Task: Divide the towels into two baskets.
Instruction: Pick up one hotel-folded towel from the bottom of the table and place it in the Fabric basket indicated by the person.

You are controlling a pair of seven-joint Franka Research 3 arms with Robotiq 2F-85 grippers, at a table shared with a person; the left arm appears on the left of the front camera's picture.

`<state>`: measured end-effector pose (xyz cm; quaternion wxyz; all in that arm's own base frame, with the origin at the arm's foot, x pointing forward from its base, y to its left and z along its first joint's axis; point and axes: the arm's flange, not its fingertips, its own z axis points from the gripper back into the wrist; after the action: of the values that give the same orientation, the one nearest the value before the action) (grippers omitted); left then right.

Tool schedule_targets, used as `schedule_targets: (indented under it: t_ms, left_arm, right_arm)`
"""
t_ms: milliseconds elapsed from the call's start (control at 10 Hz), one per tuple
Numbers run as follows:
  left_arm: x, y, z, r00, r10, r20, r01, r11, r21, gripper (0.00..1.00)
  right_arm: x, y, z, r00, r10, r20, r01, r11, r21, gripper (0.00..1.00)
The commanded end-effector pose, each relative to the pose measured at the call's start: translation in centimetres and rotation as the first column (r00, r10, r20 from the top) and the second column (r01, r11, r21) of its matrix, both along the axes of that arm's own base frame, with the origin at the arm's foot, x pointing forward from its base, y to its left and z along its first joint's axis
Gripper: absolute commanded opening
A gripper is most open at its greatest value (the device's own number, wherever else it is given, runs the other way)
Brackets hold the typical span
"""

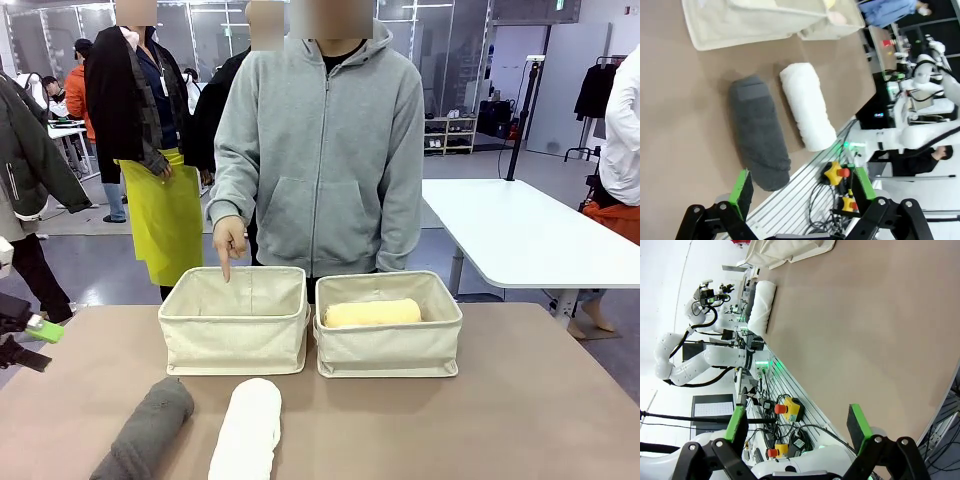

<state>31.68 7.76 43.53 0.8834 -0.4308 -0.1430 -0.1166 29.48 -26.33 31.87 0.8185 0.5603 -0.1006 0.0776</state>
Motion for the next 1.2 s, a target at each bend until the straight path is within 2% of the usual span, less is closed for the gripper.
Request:
schedule_targets:
  t_ms: [0, 300, 400, 500, 600, 800, 1100]
  left_arm:
    - [-1.6, -3.2, -1.5, 1.000, 0.003, -0.021, 0.000, 0.985, 0.173, 1.00]
    - [-0.8, -7.0, -3.4, 0.994, -0.009, -0.111, 0.043, 0.950, 0.310, 1.00]
    - [-0.4, -7.9, -4.2, 0.993, 0.015, -0.119, 0.029, 0.932, 0.361, 1.00]
    - [-0.2, -9.0, -5.1, 0.986, 0.035, -0.164, 0.031, 0.925, 0.379, 1.00]
    - [0.0, -9.9, -5.9, 0.983, 0.052, -0.177, 0.020, 0.923, 0.385, 1.00]
    - [0.3, -11.1, -7.8, 0.980, 0.085, -0.179, 0.010, 0.880, 0.475, 1.00]
    - [-0.2, -12.5, -9.9, 0.973, 0.092, -0.211, 0.023, 0.873, 0.487, 1.00]
  right_arm:
    - [-0.4, 0.2, 0.3, 1.000, 0.001, -0.006, -0.001, 1.000, -0.016, 1.00]
    - [-0.4, 0.2, 0.3, 1.000, 0.001, -0.006, -0.001, 1.000, -0.016, 1.00]
    - [-0.4, 0.2, 0.3, 1.000, 0.001, -0.006, -0.001, 1.000, -0.016, 1.00]
    - [-0.4, 0.2, 0.3, 1.000, 0.001, -0.006, -0.001, 1.000, -0.016, 1.00]
    - [-0.4, 0.2, 0.3, 1.000, 0.001, -0.006, -0.001, 1.000, -0.016, 1.00]
    - [-0.4, 0.2, 0.3, 1.000, 0.001, -0.006, -0.001, 1.000, -0.016, 1.00]
    - [-0.4, 0.2, 0.3, 1.000, 0.001, -0.006, -0.001, 1.000, -0.016, 1.00]
